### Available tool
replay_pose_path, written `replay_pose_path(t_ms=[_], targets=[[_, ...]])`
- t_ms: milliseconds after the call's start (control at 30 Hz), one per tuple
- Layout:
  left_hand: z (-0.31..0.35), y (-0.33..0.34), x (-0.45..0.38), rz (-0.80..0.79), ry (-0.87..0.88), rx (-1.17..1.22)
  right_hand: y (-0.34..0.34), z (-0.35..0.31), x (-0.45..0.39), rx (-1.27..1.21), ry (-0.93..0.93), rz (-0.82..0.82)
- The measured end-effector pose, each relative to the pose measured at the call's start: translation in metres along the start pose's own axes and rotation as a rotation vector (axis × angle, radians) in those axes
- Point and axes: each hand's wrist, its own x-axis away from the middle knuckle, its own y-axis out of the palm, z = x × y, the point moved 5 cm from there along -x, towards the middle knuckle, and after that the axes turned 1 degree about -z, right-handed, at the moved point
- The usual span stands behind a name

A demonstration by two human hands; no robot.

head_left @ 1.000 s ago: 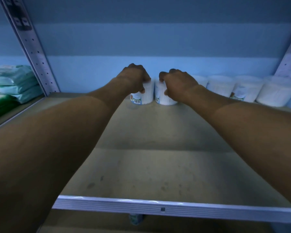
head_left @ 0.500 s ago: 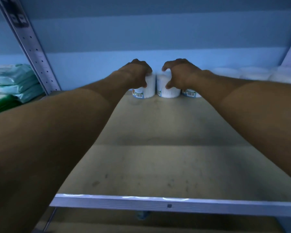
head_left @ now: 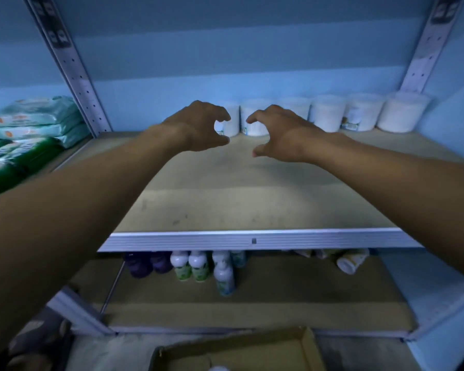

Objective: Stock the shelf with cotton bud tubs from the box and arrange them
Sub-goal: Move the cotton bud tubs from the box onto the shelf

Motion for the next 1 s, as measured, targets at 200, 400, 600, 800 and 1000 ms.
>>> replay_pose_path(t_ms=[200, 400, 600, 800, 1000], targets=[[0.034, -0.006, 0.097, 0.08, 0.115, -0.017, 0.004, -0.035, 0.105, -0.089, -0.074, 0.045], [0.07, 0.03, 0.197, 0.077, 0.184, 0.005, 0.043, -0.049, 0.205, -0.067, -0.019, 0.027], [0.094, 0.079, 0.255, -0.048, 0.171, 0.001, 0.088, -0.048, 0.26, -0.02, 0.027, -0.133], [0.097, 0.115, 0.279, -0.157, 0.139, 0.037, 0.109, -0.034, 0.283, -0.067, 0.086, -0.199], [0.099, 0.137, 0.29, -0.215, 0.108, 0.081, 0.131, -0.022, 0.294, -0.115, 0.119, -0.217]])
